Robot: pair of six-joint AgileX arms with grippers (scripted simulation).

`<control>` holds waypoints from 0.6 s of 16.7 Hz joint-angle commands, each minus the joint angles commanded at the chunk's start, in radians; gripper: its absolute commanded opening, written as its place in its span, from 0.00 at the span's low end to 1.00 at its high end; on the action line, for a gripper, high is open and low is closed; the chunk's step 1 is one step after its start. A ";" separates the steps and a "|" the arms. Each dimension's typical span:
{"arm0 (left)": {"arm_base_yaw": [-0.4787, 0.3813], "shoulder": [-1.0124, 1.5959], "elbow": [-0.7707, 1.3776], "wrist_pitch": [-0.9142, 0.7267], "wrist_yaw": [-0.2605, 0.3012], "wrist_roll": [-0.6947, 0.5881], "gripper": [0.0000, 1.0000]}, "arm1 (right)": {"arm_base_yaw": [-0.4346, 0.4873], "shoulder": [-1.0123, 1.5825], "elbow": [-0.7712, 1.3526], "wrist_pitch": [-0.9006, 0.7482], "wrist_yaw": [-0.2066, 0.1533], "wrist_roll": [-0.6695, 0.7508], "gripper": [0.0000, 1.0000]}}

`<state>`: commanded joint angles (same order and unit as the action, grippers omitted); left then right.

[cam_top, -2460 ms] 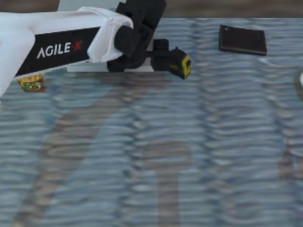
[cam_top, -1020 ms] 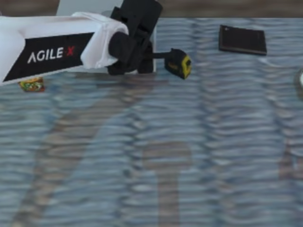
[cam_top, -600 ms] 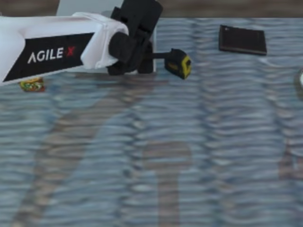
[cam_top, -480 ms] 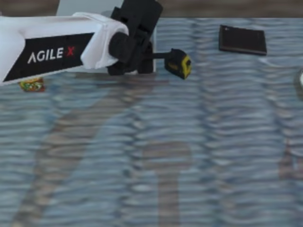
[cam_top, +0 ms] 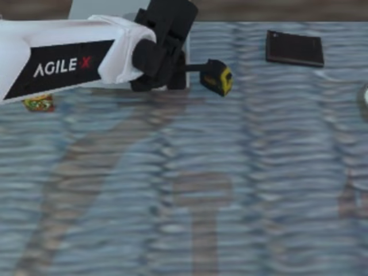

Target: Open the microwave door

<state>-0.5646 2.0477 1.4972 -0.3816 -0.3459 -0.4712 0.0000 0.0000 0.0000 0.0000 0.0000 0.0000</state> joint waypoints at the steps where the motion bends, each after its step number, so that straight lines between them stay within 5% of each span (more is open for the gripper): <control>1: -0.006 0.006 0.000 0.001 0.008 -0.005 0.00 | 0.000 0.000 0.000 0.000 0.000 0.000 1.00; 10: 0.008 -0.048 -0.074 0.045 0.043 0.060 0.00 | 0.000 0.000 0.000 0.000 0.000 0.000 1.00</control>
<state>-0.5562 1.9999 1.4232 -0.3362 -0.3034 -0.4110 0.0000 0.0000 0.0000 0.0000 0.0000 0.0000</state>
